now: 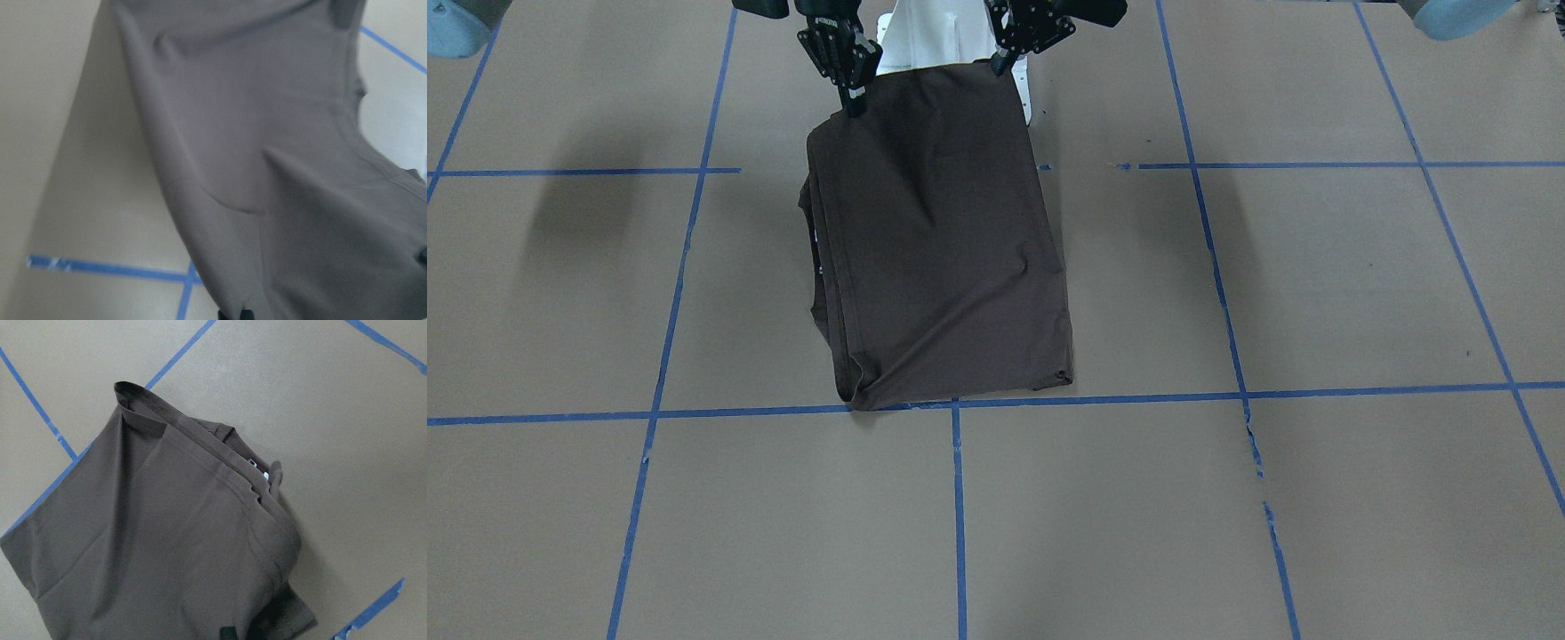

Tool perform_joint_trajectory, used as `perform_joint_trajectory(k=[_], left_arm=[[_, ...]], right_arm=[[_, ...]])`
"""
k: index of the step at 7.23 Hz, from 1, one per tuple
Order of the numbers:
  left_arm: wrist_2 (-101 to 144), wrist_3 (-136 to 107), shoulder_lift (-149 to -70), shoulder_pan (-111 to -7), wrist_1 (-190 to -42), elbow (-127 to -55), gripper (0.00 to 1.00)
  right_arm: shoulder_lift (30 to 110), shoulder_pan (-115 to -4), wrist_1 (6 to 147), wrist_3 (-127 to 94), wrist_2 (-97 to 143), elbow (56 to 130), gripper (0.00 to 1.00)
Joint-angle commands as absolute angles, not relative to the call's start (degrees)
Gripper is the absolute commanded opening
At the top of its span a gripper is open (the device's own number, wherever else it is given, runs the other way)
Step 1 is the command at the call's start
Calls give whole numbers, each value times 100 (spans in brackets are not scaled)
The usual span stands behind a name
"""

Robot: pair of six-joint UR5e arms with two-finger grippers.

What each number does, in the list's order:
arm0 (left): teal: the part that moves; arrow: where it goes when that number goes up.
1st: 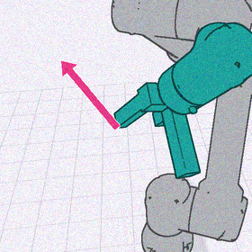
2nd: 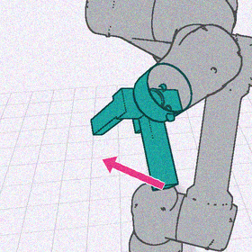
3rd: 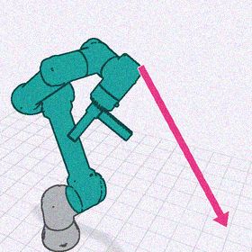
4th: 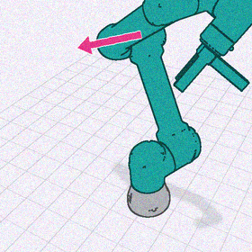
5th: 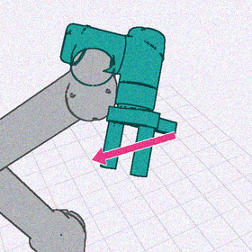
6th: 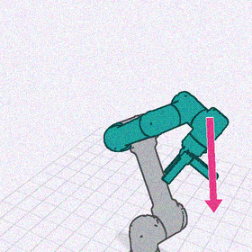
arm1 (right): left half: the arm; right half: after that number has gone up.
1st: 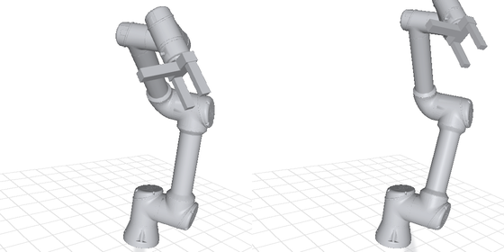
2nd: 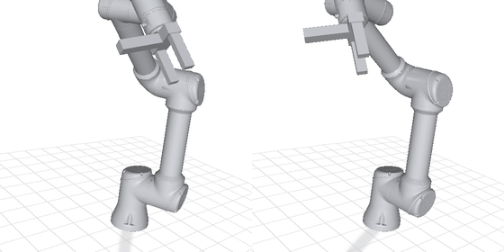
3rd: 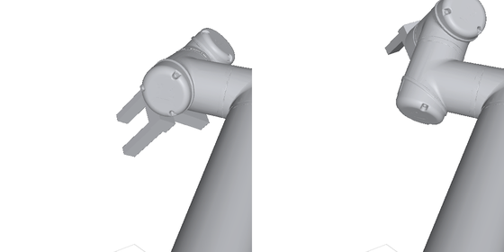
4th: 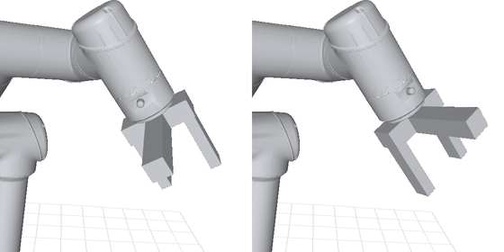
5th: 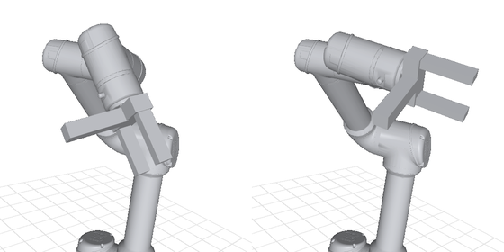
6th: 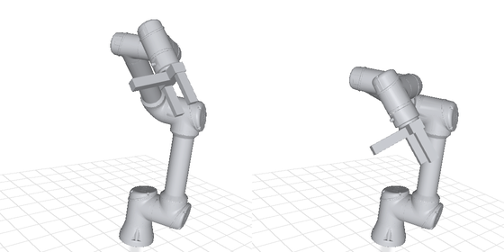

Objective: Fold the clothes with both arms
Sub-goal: 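Lift the near edge with both grippers and fold it toward the far edge, then lower the folded edge onto the shirt with both grippers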

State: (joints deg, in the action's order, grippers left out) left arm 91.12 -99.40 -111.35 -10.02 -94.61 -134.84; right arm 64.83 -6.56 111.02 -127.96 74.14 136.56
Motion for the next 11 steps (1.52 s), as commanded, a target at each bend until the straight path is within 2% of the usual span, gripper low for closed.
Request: perform_joint_trajectory(k=[1,5,7,9,11], left_arm=[[9141,-9732,-11153,-1219,-9255,-13353,0],[9211,-8685,-11750,-2467,-9316,-12158,0],[9316,-8394,-11873,-2916,-9814,-11465,0],[9316,-8367,-12111,-3050,-10412,-10489,0],[9299,-8358,-12120,-3050,-10652,-10135,0]], right_arm=[[6207,-667,11242,-12753,7383,13189,0],[5810,-1703,9909,-12139,7427,11588,0],[5591,-2038,9774,-11954,7619,10989,0],[5476,-2109,9756,-11910,7620,10497,0],[5476,-2144,8794,-11787,7603,9856,0]])
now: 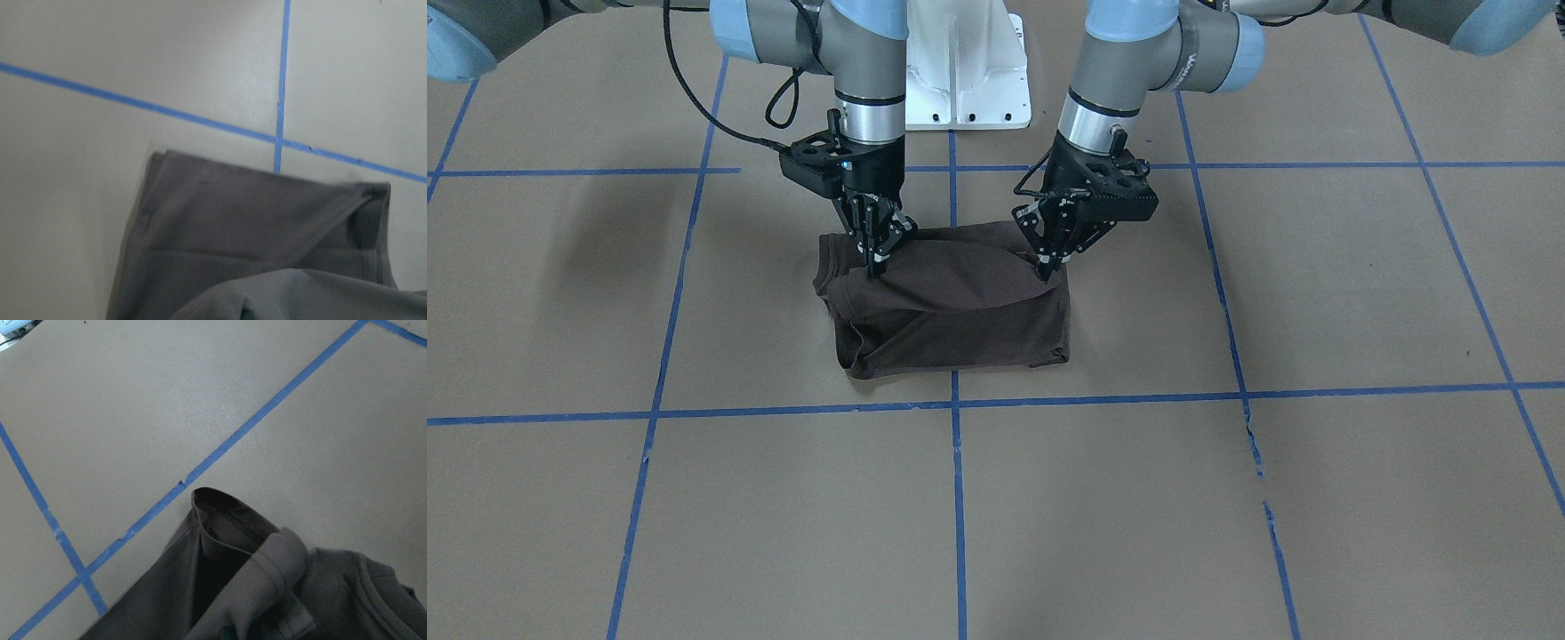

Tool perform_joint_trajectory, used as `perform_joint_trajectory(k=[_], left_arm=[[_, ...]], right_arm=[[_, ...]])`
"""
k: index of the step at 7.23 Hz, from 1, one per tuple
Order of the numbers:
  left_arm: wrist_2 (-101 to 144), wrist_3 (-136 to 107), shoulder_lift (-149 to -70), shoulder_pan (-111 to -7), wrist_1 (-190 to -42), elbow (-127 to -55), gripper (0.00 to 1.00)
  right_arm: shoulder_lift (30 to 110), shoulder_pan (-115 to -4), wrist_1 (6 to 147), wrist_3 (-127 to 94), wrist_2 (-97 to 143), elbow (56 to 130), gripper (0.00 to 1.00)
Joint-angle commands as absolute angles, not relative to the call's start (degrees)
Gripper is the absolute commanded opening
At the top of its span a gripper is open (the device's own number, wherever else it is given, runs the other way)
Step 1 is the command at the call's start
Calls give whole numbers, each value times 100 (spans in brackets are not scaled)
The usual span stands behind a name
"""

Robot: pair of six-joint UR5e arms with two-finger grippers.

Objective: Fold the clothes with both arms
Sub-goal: 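Lower the folded edge onto the shirt with both grippers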

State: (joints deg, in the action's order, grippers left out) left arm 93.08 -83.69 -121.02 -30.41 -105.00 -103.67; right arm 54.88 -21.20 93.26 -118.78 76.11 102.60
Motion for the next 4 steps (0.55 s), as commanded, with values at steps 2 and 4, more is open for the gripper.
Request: perform_joint_trajectory(k=[2,4], left_arm=[[9299,-8367,-12146,-3041,-10670,-9924,0],[9299,-8358,-12138,-3024,-10907,-9757,29]], right_arm=[[5301,-2197,8569,-11725,7603,9424,0],[5247,-2224,8604,-11368,7603,9387,72]])
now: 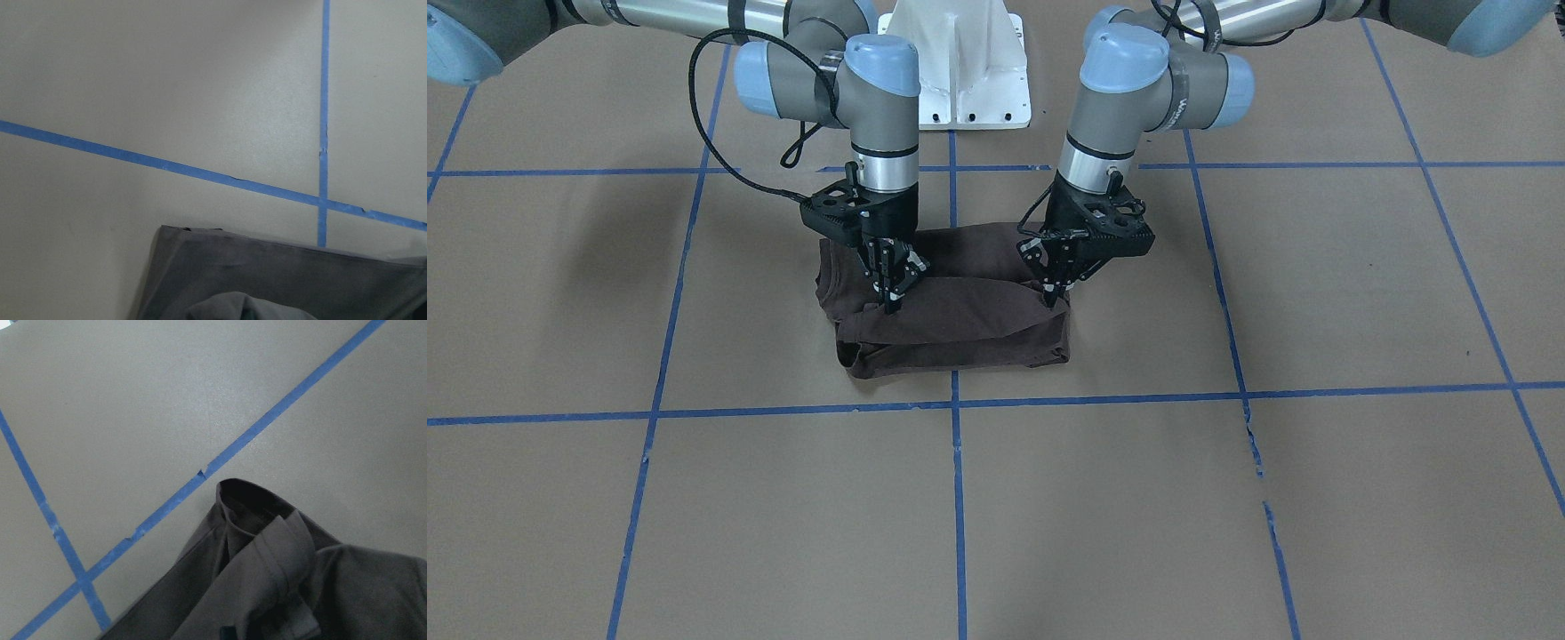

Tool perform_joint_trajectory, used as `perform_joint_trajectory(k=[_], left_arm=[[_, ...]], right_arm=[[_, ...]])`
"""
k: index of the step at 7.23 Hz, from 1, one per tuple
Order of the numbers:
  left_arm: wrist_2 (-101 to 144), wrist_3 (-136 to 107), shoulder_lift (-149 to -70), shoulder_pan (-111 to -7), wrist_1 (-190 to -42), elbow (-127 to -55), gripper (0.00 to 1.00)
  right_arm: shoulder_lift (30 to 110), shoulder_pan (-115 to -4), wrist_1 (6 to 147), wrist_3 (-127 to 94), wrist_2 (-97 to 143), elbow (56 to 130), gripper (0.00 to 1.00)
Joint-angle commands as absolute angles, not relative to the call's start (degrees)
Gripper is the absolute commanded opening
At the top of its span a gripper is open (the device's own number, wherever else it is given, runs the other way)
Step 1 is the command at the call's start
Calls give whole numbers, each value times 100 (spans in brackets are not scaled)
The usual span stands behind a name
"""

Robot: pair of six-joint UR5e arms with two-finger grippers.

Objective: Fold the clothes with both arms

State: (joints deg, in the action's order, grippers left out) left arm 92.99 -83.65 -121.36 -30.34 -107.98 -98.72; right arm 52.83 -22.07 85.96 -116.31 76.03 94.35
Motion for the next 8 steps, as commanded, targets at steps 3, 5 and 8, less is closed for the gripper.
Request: perform_joint_trajectory(k=[3,5,8], left_arm=[[9421,-7263,-12006,-3119,-10907,-10115,100],[9773,-7155,-11814,-3252,-10916,-10317,100],[9773,-7022,-11804,-3287,-10986,-10336,100]], right_arm=[[5238,-2320,8640,-10173,7760,9814,100],[5247,-1848,8631,-9644,7595,9861,100],[5230,-1380,8631,-8405,6935,9477,100]])
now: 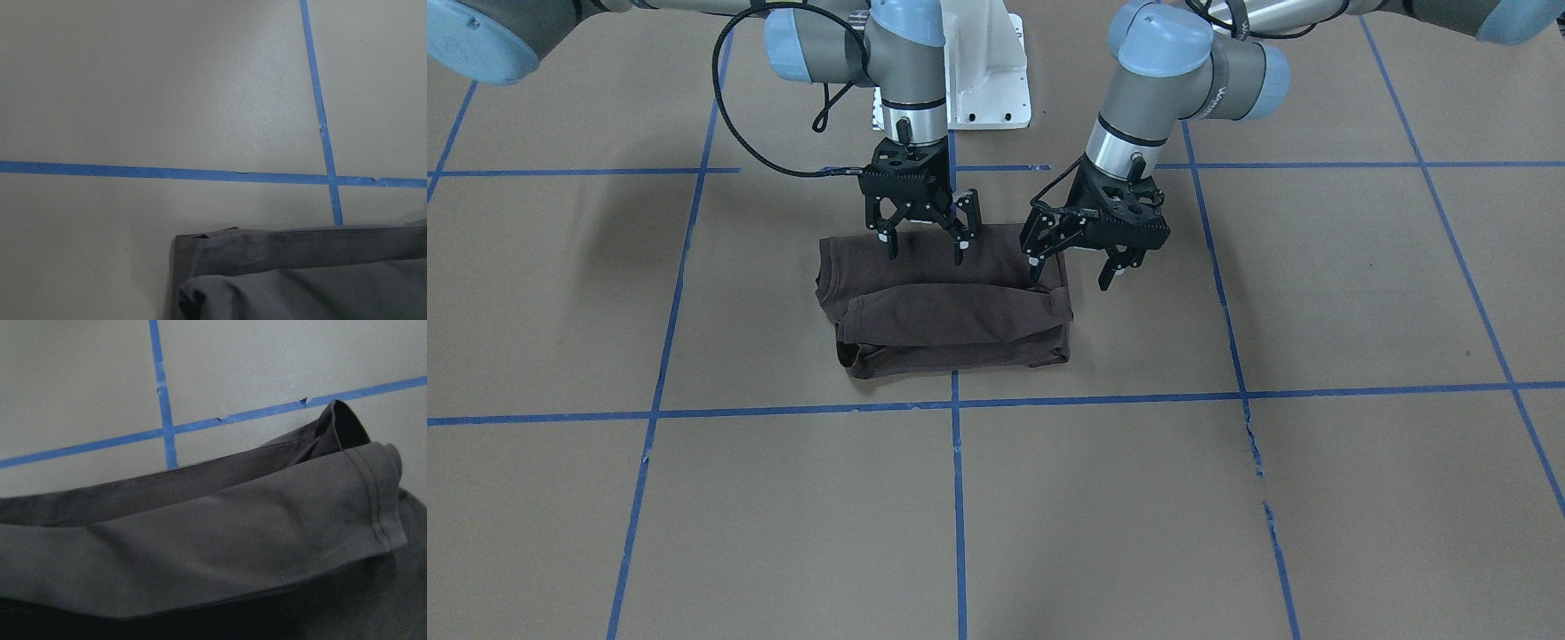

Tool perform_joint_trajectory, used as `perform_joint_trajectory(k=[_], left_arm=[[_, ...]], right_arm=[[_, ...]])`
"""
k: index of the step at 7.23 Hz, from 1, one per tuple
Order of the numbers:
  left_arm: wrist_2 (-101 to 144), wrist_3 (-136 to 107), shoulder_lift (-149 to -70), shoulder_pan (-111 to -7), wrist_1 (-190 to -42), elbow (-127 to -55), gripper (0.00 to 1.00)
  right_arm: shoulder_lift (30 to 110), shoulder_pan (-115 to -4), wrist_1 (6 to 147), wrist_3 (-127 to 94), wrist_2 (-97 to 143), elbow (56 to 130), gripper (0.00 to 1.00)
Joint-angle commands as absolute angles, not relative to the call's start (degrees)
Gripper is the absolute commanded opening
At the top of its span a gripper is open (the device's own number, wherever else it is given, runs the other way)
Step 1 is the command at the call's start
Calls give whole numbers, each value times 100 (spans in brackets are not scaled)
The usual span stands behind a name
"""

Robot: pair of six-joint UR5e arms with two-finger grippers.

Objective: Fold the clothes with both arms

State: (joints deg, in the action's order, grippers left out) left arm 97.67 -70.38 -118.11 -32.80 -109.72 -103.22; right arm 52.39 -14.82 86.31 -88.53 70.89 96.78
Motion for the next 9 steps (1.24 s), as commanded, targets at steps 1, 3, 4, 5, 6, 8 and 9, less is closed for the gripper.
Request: perform_joint_trajectory(k=[1,3,4,5,6,8,9], left_arm=[[9773,-7022,-11795,-3287,-10986,-10336,100],[9773,-7031,-11795,-3287,-10986,-10336,100],[9773,-7040,-11795,-3287,-10986,-10345,100],[9773,-7040,-11795,-3287,-10986,-10336,100],[9773,-7040,-11795,-3287,-10986,-10336,100],[9773,-7049,-11786,-3287,-10986,-10345,100],[9773,-7058,-11786,-3287,-10986,-10345,100]], right_arm=[[5229,-1389,8631,-8133,6882,9388,100],[5230,-1450,8640,-7955,6864,9282,100],[5229,-1520,8718,-7885,6873,9229,100],[5229,-1608,8806,-7858,6882,9168,100],[5212,-1687,8833,-7788,6908,9167,100],[4959,-2142,8886,-7586,7127,8967,100],[4653,-2501,8877,-7463,7363,8547,100]])
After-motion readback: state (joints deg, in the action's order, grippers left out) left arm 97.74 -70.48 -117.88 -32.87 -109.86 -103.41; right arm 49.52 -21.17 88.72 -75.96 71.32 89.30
